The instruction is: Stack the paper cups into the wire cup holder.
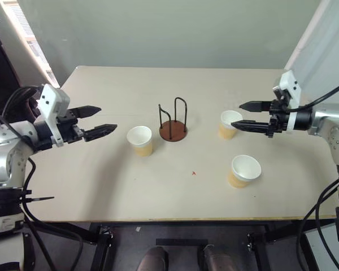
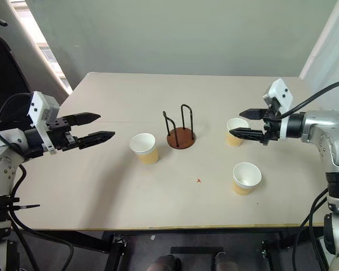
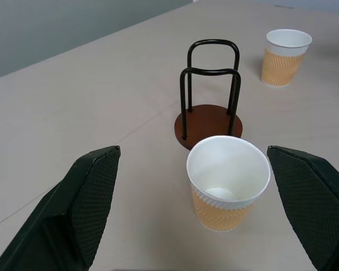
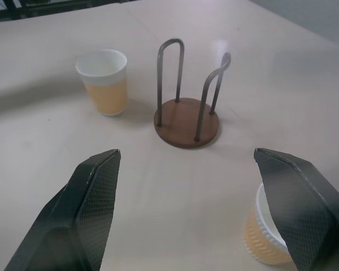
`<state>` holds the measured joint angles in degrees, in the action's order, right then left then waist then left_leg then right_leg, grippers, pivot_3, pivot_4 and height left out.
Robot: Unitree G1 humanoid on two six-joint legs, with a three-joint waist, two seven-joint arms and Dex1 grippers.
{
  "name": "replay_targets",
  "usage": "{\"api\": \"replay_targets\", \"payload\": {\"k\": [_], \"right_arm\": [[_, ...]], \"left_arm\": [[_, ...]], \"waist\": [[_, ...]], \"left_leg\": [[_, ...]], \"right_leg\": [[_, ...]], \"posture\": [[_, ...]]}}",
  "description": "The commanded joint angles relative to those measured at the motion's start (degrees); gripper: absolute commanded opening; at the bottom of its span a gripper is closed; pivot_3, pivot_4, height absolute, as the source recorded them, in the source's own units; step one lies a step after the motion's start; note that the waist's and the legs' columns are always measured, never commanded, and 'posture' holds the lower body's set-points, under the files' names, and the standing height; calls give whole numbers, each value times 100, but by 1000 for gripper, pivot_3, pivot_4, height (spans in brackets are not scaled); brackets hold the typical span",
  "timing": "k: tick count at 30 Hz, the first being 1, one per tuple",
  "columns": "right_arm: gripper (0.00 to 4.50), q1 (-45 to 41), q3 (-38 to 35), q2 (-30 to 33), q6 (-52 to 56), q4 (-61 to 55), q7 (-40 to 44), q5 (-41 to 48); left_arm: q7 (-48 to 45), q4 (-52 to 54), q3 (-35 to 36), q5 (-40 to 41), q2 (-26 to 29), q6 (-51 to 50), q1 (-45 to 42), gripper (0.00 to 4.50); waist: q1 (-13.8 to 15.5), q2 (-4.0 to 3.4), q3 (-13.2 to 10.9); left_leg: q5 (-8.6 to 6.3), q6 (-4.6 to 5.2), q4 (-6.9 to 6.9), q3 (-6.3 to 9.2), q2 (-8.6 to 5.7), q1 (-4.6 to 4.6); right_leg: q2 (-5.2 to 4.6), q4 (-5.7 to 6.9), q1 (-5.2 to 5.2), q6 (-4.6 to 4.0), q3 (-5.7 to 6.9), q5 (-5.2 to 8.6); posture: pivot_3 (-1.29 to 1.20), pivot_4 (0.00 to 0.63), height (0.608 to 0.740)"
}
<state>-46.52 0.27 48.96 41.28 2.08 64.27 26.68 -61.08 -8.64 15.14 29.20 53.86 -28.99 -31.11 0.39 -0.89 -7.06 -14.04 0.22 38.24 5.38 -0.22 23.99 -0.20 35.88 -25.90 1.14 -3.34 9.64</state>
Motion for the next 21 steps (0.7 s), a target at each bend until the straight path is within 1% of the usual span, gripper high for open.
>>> {"api": "replay_targets", "payload": {"k": [1, 4, 6, 10, 14, 21], "right_arm": [[3911, -260, -126, 61, -35, -56, 25, 13], [3911, -180, -220, 41, -31, -76, -97, 28], [3911, -147, -256, 69, 43, -160, -112, 84], [3911, -172, -312, 156, 109, -362, -113, 139], [3911, -106, -465, 198, 396, -844, -195, 372], [3911, -149, -613, 251, 678, -1173, -423, 556]], "left_arm": [[-55, 9, 124, 12, 158, 16, -159, 4500], [55, -95, -13, -63, 15, 42, -305, 4500], [96, 63, -83, -33, -65, -27, -324, 4500], [-2, 366, -311, 152, -159, -488, -382, 4500], [-45, 424, -648, 136, -378, -660, -535, 4500], [364, -71, -1311, -398, -1190, -394, -1181, 4500]], "waist": [[-2, 0, 0], [2, 1, 0], [5, 0, 0], [4, 0, 0], [8, 0, 0], [30, 1, 0]], "left_leg": [[0, 0, 0, 0, 0, 0], [0, 0, -1, 0, 0, 0], [0, 0, 0, 2, 0, 0], [0, -1, 0, 1, -1, 2], [0, -2, -3, 1, 0, 2], [2, -3, 9, 1, -2, 1]], "right_leg": [[0, 0, 0, -1, 0, 0], [0, 2, -2, -4, 0, 1], [0, 1, -1, -4, 1, 1], [-1, 0, -1, -2, 1, 0], [-1, 0, -2, -1, 2, 0], [-2, -1, 6, 6, 1, -5]], "posture": [[0, 150, 740], [0, 150, 740], [0, 150, 740], [0, 150, 740], [0, 150, 740], [0, 150, 740]]}}
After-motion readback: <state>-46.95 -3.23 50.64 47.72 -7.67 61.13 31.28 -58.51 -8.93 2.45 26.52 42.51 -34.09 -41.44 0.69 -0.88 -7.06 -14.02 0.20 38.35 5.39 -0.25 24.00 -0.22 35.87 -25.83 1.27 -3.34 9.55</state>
